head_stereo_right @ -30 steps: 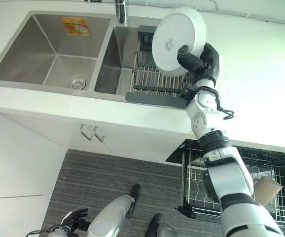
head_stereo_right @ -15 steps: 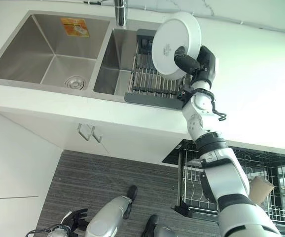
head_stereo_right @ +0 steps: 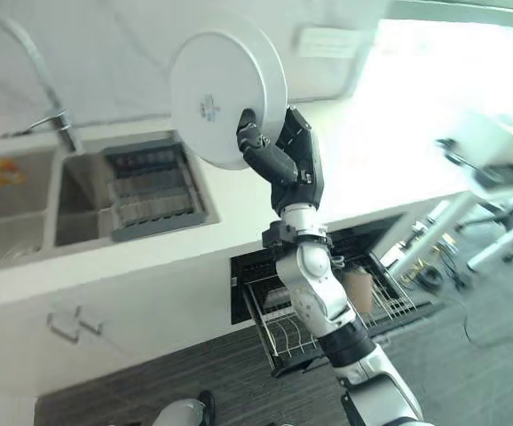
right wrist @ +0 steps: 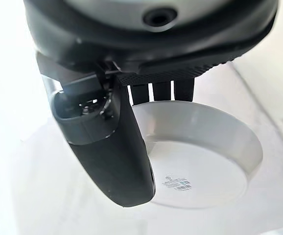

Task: Place the dishes in the dishwasher.

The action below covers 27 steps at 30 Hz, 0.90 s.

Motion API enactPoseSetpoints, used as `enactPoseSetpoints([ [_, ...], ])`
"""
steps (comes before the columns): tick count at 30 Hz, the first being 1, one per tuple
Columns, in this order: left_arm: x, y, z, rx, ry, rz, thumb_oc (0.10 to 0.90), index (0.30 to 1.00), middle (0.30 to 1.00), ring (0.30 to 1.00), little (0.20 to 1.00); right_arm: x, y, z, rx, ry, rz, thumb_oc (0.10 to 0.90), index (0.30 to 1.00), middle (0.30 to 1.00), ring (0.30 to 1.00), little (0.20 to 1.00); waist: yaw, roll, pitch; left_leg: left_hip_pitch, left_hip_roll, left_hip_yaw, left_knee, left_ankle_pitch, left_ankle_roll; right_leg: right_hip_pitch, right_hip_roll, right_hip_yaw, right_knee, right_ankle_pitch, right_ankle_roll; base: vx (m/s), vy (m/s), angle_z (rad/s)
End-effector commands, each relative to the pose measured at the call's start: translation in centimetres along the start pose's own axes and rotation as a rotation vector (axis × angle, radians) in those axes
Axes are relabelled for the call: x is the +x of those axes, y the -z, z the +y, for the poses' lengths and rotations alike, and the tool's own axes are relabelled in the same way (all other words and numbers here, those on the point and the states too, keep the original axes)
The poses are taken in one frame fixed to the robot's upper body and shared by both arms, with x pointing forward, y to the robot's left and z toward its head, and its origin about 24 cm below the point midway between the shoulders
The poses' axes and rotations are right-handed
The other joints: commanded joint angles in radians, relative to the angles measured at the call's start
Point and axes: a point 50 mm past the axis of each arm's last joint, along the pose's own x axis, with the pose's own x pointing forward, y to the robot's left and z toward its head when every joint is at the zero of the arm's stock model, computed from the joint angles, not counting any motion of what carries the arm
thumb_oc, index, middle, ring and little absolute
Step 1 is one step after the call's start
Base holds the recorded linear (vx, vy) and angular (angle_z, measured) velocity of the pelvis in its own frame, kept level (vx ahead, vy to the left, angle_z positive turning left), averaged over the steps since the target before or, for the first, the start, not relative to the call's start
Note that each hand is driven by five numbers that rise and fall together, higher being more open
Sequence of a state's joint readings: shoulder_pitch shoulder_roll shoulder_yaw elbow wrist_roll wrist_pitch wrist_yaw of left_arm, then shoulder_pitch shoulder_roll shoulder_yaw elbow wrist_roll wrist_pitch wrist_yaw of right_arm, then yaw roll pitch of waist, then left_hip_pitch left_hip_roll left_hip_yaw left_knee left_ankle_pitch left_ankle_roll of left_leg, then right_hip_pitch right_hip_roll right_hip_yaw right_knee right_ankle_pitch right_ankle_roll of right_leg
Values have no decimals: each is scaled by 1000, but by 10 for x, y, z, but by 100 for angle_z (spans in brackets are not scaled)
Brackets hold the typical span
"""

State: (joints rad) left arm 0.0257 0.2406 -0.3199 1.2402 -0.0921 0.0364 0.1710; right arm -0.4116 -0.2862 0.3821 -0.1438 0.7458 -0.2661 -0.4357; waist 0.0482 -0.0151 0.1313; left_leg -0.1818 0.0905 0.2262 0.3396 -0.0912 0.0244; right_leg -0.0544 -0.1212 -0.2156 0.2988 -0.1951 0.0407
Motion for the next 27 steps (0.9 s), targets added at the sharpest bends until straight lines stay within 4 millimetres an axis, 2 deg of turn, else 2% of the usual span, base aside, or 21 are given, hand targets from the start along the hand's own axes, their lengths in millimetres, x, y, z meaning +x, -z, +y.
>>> enactPoseSetpoints([
  [1, 0, -45, 3, -56, -18, -173, 800, 900, 900, 900, 900, 13, -51, 19, 29, -125, -284, 400, 300, 300, 300, 300, 2, -13, -36, 68, 6, -76, -40, -84, -38, -30, -75, 31, 1, 78, 82, 38, -6, -45],
  [3, -2, -67, 3, -65, -18, -250, 800, 900, 900, 900, 900, 4, -50, 8, 6, -105, -272, 400, 300, 300, 300, 300, -24, -6, -27, 75, 14, -64, -40, -83, -34, -28, -65, 47, 1, 76, 76, 20, -30, -30],
  [5, -5, -82, 4, -52, -20, -310, 800, 900, 900, 900, 900, -2, -50, -3, -24, -92, -259, 400, 300, 300, 300, 300, -45, -3, -17, 85, 19, -55, -40, -83, -32, -24, -57, 59, 1, 76, 73, 18, -35, -22],
  [6, -8, -92, 4, -46, -24, -361, 800, 900, 900, 900, 900, -9, -50, -15, -58, -83, -243, 400, 300, 300, 300, 300, -62, 0, -3, 98, 20, -51, -40, -81, -30, -20, -51, 74, 1, 78, 71, 21, -27, -28],
  [9, -16, -110, 6, -59, -28, -468, 800, 900, 900, 900, 900, -20, -49, -34, -120, -97, -192, 400, 300, 300, 300, 300, -90, 3, 32, 122, 21, -43, -40, -69, -29, -18, -41, 103, 1, 85, 62, 11, -25, -30],
  [14, -25, -130, 6, -66, 24, -550, 800, 900, 900, 900, 900, -31, -47, -57, -175, -78, -165, 400, 300, 300, 300, 300, -109, 3, 88, 122, 28, -44, -40, -50, -29, -20, -26, 120, 1, 93, 50, -58, -22, -27],
  [18, -24, -134, 3, -77, 37, -542, 800, 900, 900, 900, 900, -33, -40, -59, -207, -104, -115, 400, 300, 300, 300, 300, -118, 4, 119, 120, 29, -58, -40, -42, -31, -23, -11, 129, 1, 96, 43, -63, -17, -1],
  [22, -23, -126, -4, -57, 45, -514, 800, 900, 900, 900, 900, -42, -26, -65, -245, -89, -55, 400, 300, 300, 300, 300, -119, 3, 140, 121, 27, -67, -40, -37, -31, -20, 2, 128, 1, 95, 34, -14, -1, 0],
  [27, -22, -130, -3, -42, 32, -512, 800, 900, 900, 900, 900, -44, -4, -77, -298, -52, 38, 400, 300, 300, 300, 300, -117, 8, 178, 102, 24, -81, -40, -25, -27, -32, 14, 126, 1, 99, 21, -81, 7, 8],
])
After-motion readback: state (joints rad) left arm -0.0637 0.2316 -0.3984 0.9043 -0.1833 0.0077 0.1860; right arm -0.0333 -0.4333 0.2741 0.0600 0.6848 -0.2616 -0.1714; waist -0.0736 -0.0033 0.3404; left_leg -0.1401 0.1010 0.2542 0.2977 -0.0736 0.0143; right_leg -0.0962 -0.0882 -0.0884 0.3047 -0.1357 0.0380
